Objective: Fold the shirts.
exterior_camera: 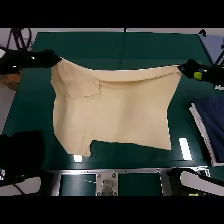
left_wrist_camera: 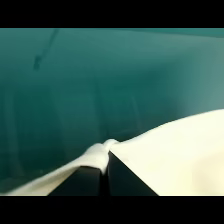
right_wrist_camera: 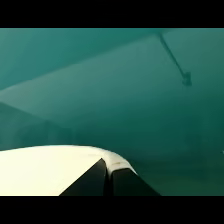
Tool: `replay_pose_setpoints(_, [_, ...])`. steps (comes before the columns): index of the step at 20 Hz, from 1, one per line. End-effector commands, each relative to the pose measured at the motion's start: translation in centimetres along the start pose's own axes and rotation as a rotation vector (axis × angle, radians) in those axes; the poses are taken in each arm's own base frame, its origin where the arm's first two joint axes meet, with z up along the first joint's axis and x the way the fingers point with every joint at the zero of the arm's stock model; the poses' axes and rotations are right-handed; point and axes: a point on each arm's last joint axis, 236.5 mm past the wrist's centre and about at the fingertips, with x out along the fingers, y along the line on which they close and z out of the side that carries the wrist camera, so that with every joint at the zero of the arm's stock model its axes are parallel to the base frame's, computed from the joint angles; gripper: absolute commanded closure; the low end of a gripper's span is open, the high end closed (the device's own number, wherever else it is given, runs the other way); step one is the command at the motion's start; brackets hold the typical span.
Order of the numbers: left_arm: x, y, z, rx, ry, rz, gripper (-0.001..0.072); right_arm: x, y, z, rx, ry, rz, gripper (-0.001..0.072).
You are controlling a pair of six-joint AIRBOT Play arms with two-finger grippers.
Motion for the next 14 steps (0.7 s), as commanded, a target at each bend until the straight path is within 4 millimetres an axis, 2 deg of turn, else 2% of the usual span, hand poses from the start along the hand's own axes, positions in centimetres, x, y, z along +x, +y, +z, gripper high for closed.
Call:
replay_pose_setpoints(1, [6.4, 6.0, -2.2, -0.088, 0.012, 0.077, 0.0684, 7.3, -5.3, -3.0, 0.12, 0.122, -0.032, 0.0694])
replay_pose_setpoints(3, [7.6, 6.9, -1.7, -0.082, 0.004, 0.086, 0.0684, 9.7, -6.2, -2.3, 0.162, 0.149, -0.016, 0.0695])
replay_pose_setpoints(6, [7.4, 7.5, 1.7, -0.057, -0.089, 0.115, 0.0684, 11.7, -6.0, 0.3, 0.192, 0.142, 0.017, 0.0695])
replay_pose_setpoints(8, [6.8, 7.2, 4.0, -0.038, -0.15, 0.125, 0.0684, 12.1, -5.4, 2.6, 0.19, 0.111, 0.035, 0.0695])
replay_pose_setpoints(10, [6.3, 6.8, 5.5, -0.024, -0.183, 0.123, 0.0684, 11.9, -4.6, 4.7, 0.167, 0.072, 0.048, 0.0694])
replay_pose_setpoints(12, [6.1, 6.7, 6.0, -0.02, -0.198, 0.124, 0.0684, 11.7, -4.2, 6.2, 0.148, 0.036, 0.052, 0.0694])
replay_pose_setpoints(14, [6.2, 6.7, 5.9, -0.02, -0.194, 0.124, 0.0683, 11.7, -4.3, 6.7, 0.146, 0.018, 0.047, 0.0694])
